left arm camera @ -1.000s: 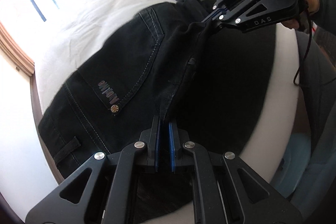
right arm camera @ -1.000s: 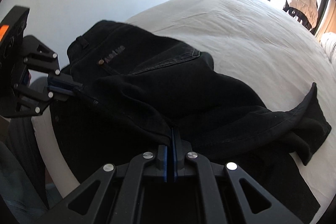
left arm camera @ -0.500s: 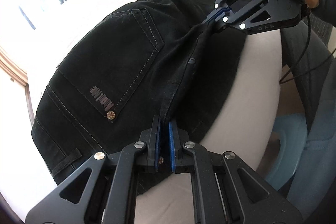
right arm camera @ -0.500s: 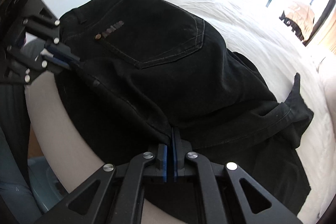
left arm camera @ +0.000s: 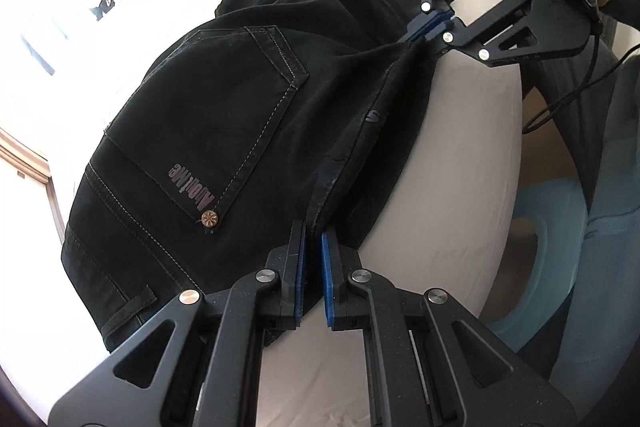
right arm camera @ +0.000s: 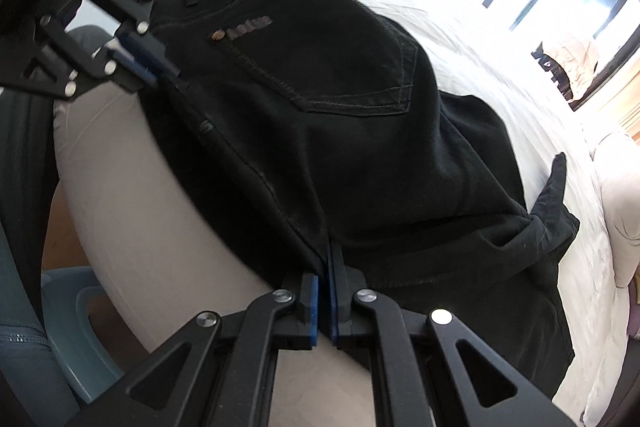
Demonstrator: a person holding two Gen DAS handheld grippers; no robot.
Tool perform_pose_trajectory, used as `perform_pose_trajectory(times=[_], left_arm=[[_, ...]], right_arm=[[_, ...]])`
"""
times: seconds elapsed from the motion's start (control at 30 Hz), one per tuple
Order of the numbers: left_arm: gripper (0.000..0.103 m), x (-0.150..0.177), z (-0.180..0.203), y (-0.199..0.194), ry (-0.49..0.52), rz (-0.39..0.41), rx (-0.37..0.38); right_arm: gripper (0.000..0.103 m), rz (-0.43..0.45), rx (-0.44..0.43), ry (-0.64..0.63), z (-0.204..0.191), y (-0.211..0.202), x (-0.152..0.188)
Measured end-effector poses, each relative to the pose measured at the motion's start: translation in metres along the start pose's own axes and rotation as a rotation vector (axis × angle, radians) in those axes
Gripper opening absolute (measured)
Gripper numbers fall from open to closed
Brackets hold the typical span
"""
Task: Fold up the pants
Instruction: 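Lift the waistband with both grippers and fold it over toward the hems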
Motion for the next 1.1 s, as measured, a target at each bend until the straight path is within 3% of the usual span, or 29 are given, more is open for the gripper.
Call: perform_pose_trajectory(times=[0.63, 1.1], left_arm=[[0.006, 0.010, 0.006, 0.002, -0.023, 0.019, -0.036], [0.011, 0.018, 0.000, 0.007, -0.061, 0.038, -0.027]], right_arm=[[0.005, -0.016, 0.036, -0.036, -0.030, 0.004, -0.001], [0.006, -0.032, 0.026, 0.002, -0.022, 0.013, 0.003]])
Point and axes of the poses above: each gripper's, at about its wrist camera, not at the fingertips, and y roughly the way its jaws point, z to its right, x to its underside, the point moved 5 cm from there along y, roughly the way its jaws point, and after that the axes turned 7 degrees about -z, right-handed, at the moved point
